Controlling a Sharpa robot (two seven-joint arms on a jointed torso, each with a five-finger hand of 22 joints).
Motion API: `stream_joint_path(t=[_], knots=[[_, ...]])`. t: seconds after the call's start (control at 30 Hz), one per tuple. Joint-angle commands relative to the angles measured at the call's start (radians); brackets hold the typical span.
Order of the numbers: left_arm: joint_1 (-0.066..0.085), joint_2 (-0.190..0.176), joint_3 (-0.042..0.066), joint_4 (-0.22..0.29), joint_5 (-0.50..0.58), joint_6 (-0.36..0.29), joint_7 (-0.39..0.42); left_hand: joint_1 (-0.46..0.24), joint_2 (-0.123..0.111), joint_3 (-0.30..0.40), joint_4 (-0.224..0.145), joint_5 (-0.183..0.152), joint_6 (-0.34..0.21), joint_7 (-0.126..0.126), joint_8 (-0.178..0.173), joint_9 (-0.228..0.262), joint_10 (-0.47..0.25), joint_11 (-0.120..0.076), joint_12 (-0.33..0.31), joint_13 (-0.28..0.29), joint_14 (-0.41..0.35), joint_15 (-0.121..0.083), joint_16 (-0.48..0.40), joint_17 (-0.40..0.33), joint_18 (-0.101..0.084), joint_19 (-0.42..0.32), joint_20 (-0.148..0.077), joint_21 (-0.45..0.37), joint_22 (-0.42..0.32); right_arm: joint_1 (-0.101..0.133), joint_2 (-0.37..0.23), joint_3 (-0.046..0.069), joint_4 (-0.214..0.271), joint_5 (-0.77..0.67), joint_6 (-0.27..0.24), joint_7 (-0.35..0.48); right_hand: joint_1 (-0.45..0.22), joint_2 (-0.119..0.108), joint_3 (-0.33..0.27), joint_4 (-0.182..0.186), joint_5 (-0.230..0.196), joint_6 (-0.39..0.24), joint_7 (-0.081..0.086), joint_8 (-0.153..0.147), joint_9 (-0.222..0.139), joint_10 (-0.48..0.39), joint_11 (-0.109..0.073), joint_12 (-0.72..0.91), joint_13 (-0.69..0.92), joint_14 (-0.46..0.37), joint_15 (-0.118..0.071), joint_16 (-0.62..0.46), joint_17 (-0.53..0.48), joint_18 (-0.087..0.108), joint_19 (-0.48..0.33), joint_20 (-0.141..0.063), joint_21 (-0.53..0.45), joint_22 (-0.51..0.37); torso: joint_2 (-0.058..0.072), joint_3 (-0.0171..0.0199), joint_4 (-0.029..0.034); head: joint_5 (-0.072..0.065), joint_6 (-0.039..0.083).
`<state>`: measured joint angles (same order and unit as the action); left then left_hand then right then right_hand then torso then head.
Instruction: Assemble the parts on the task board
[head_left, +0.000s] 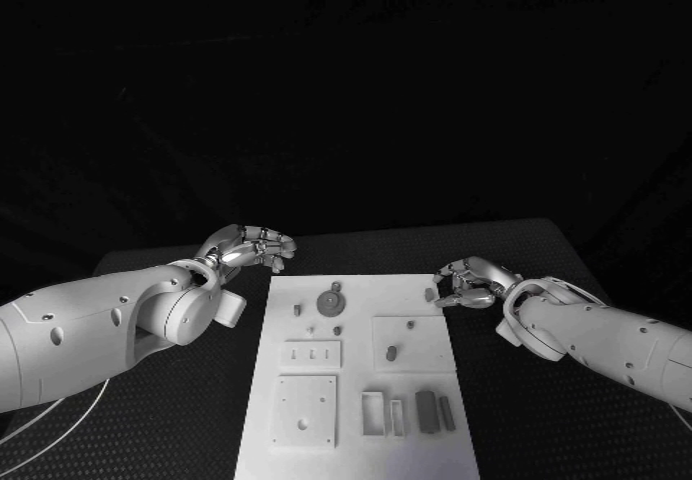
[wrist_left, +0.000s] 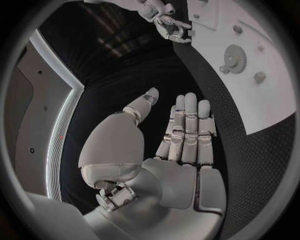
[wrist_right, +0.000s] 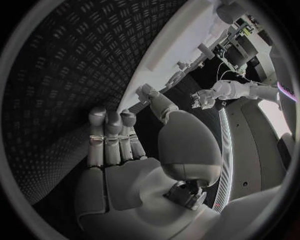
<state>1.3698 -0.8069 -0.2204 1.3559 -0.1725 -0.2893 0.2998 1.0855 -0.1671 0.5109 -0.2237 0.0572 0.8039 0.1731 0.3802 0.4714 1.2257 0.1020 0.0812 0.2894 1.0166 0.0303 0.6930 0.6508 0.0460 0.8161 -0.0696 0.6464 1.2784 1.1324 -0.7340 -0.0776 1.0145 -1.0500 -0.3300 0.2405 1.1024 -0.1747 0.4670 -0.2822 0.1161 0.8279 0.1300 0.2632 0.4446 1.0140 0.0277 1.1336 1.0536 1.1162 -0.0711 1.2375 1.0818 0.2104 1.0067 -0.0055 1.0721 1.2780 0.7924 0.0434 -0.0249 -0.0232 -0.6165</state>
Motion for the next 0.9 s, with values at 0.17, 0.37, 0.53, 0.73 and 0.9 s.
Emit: stream_joint_path(t=[0.17, 0.37, 0.53, 0.73, 0.9], knots=[[0.000, -0.002, 0.001, 0.006, -0.002, 0.013, 0.011, -0.005, -0.004, 0.000, -0.005, -0.004, 0.001, 0.003, -0.006, 0.001, -0.006, 0.000, -0.005, 0.001, -0.009, 0.001, 0.002, -0.001, 0.017, -0.004, 0.002, 0.005, -0.002, -0.005, 0.008, 0.000, 0.007, -0.010, -0.006, 0.016, 0.019, 0.010, 0.029, 0.007, -0.036, 0.026, 0.001, 0.012, -0.002, -0.112, -0.004, 0.000, -0.003, -0.001, -0.010, -0.002, -0.002, 0.051, -0.003, 0.006, -0.005, -0.001, 0.000, 0.0002, 0.0007, 0.006, -0.007], [0.001, -0.003, 0.001, 0.007, -0.002, 0.011, 0.010, -0.005, -0.004, 0.000, -0.004, -0.004, 0.001, 0.003, -0.006, 0.002, -0.007, 0.000, -0.005, 0.001, -0.009, 0.001, 0.002, -0.001, 0.017, -0.004, 0.002, 0.005, -0.002, -0.005, 0.011, 0.000, 0.007, -0.010, -0.003, 0.018, 0.023, 0.017, 0.055, 0.013, -0.054, 0.043, -0.002, 0.021, -0.002, -0.111, -0.007, 0.002, -0.004, 0.000, -0.012, 0.000, -0.002, 0.051, -0.002, 0.007, -0.003, 0.000, -0.001, -0.0002, -0.0008, 0.007, -0.011], [0.001, -0.004, 0.001, 0.007, -0.003, 0.009, 0.009, -0.006, -0.003, 0.000, -0.004, -0.004, 0.001, 0.004, -0.006, 0.002, -0.007, 0.000, -0.006, 0.002, -0.009, 0.001, 0.002, -0.001, 0.017, -0.004, 0.002, 0.005, -0.002, -0.006, 0.013, 0.000, 0.007, -0.010, -0.004, 0.020, 0.032, 0.024, 0.083, 0.015, -0.061, 0.076, -0.001, 0.036, 0.002, -0.108, -0.007, 0.006, -0.004, 0.002, -0.012, 0.005, -0.001, 0.051, 0.001, 0.006, 0.002, 0.002, -0.001, 0.0011, -0.0019, 0.012, -0.012], [0.001, -0.003, 0.002, 0.007, -0.003, 0.009, 0.009, -0.006, -0.002, 0.000, -0.004, -0.004, 0.001, 0.004, -0.007, 0.002, -0.007, 0.000, -0.006, 0.002, -0.008, 0.001, 0.003, -0.001, 0.017, -0.004, 0.002, 0.005, -0.002, -0.007, 0.017, 0.000, 0.014, -0.012, 0.002, 0.022, 0.036, 0.030, 0.109, 0.016, -0.065, 0.113, -0.001, 0.053, 0.008, -0.106, -0.006, 0.009, -0.005, 0.003, -0.012, 0.009, -0.001, 0.051, 0.003, 0.004, 0.007, 0.004, -0.002, 0.0013, -0.0019, 0.012, -0.011], [0.001, -0.002, 0.002, 0.006, -0.003, 0.009, 0.008, -0.006, -0.002, 0.001, -0.003, -0.004, 0.001, 0.004, -0.007, 0.002, -0.007, 0.000, -0.006, 0.002, -0.008, 0.001, 0.003, -0.001, 0.017, -0.004, 0.002, 0.006, -0.002, -0.010, 0.021, 0.000, 0.014, -0.019, 0.004, 0.021, 0.036, 0.031, 0.116, 0.014, -0.065, 0.125, -0.004, 0.059, 0.011, -0.104, -0.008, 0.011, -0.005, 0.003, -0.013, 0.011, 0.000, 0.051, 0.003, 0.004, 0.009, 0.005, -0.002, 0.0020, -0.0010, 0.011, -0.014]])
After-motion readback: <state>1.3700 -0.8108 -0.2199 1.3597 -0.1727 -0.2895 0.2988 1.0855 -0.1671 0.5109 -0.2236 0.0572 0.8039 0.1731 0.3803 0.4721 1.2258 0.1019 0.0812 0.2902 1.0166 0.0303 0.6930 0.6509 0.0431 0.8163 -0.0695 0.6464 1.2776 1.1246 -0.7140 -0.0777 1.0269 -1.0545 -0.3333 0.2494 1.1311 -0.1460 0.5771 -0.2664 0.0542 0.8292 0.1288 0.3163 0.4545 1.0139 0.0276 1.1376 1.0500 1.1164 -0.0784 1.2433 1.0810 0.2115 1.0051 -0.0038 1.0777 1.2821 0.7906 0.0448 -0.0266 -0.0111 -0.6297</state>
